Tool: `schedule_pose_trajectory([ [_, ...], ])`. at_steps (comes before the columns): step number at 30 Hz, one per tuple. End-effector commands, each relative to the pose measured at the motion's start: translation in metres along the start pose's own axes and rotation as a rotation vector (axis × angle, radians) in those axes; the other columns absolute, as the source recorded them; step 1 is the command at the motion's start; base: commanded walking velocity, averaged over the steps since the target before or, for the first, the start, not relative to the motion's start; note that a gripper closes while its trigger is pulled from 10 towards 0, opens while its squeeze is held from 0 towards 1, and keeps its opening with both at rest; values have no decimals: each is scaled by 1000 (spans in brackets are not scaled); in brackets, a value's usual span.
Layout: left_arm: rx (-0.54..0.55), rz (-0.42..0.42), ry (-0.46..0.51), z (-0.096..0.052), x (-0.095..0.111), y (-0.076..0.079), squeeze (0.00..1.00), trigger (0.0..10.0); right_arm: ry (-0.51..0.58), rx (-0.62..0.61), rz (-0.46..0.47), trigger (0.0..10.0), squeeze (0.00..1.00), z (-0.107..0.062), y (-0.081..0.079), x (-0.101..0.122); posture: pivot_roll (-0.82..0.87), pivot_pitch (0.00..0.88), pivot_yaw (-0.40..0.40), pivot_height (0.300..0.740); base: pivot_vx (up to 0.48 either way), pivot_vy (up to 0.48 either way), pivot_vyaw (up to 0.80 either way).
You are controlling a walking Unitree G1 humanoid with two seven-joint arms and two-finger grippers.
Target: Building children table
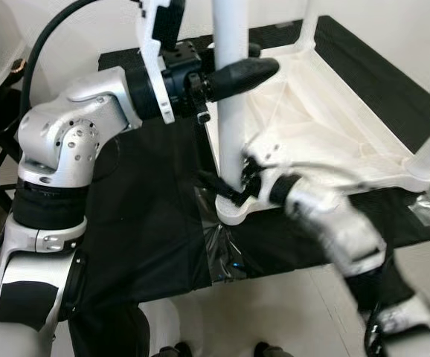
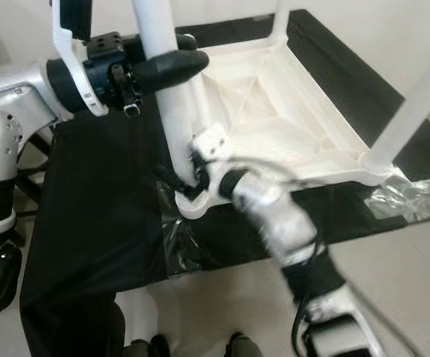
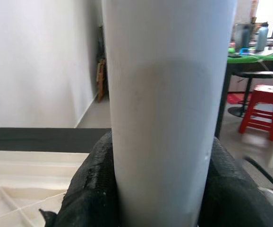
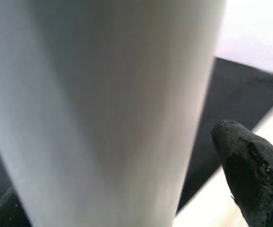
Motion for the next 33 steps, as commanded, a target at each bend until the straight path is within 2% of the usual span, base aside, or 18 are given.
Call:
schedule_pose_trajectory([
  [1, -158, -14, -24, 13, -4, 30, 0, 0, -19, 177, -19, 10000, 0, 1, -14, 5, -30, 231, 83, 740, 0, 0, 0],
  [2, -167, -11, -24, 12, -3, 33, 0, 0, -34, 242, -15, 10000, 0, 0, -18, 6, -30, 231, 83, 740, 0, 0, 0],
  [4, -173, -9, -23, 12, -1, 34, 0, 0, -42, 279, -11, 10000, 0, -1, -20, 7, -30, 231, 83, 740, 0, 0, 0],
  [10, -201, 3, -17, 3, 11, 43, 0, 0, -61, 315, -47, 10000, 0, 10, -10, 15, -9, 243, 95, 740, 0, 0, 0],
  [11, -206, 6, -17, 1, 14, 44, 0, 0, -68, 350, -38, 4549, 0, 11, -10, 15, -5, 247, 96, 740, 0, 0, 0],
  [12, -206, 6, -17, 1, 14, 44, 0, 0, -68, 350, -38, 4549, 0, 11, -10, 15, -5, 247, 96, 740, 0, 0, 0],
  [13, -210, 8, -17, -1, 16, 45, 0, 0, -72, 394, -28, 3647, 0, 10, -11, 16, -5, 247, 96, 740, 0, 0, 0],
  [14, -213, 9, -20, 0, 16, 46, 0, 0, -82, 451, -17, 0, 0, 8, -13, 16, -2, 249, 97, 740, 0, 0, 0],
  [19, -221, 9, -28, 3, 15, 46, 0, 0, -109, 579, 6, 0, 0, 2, -17, 16, -3, 250, 98, 740, 0, 0, 0],
  [25, -234, 3, -21, 2, 16, 48, 0, 0, -102, 583, 3, 0, 0, 4, -16, 17, -9, 248, 98, 740, 0, 0, 0],
  [26, -238, -3, -17, 2, 17, 48, 1000, 0, -95, 569, 3, 0, 0, 6, -15, 18, -10, 247, 98, 740, 0, 0, 0],
  [27, -208, 1, -21, 4, 16, 44, 1000, 10000, -87, 529, -3, 0, 0, 9, -12, 16, -17, 248, 95, 740, 0, 0, 0],
  [28, -185, 5, -24, 4, 15, 41, 1000, 10000, -81, 501, -7, 0, 0, 11, -10, 15, -17, 248, 95, 740, 0, 0, 0],
  [29, -168, 10, -30, 5, 15, 38, 1000, 10000, -78, 422, 9, 0, 0, 15, -6, 10, -19, 249, 90, 740, 0, 0, 0],
  [31, -158, 12, -34, 5, 15, 36, 1000, 10000, -78, 373, 21, 0, 0, 17, -2, 7, -19, 249, 90, 740, 0, 0, 0],
  [32, -148, -6, -29, 4, 17, 33, 0, 10000, -66, 271, 60, 0, 0, 23, 1, 0, -29, 250, 72, 740, 0, 0, 0],
  [33, -148, -6, -29, 4, 17, 33, 0, 10000, -66, 271, 60, 0, 0, 23, 1, 0, -29, 250, 72, 740, 0, 0, 0],
])
Point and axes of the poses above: a point about 5 cm out from each wrist's last joint towards the gripper, its own z axis pointing out of the wrist towards the gripper, its own x axis along the axis of the wrist's last joint, y = z × x, the point moved 6 cm from there along z, pointing out of the wrist towards the gripper, and after that the axes turned 12 degrees about z, right-handed, at the moved point
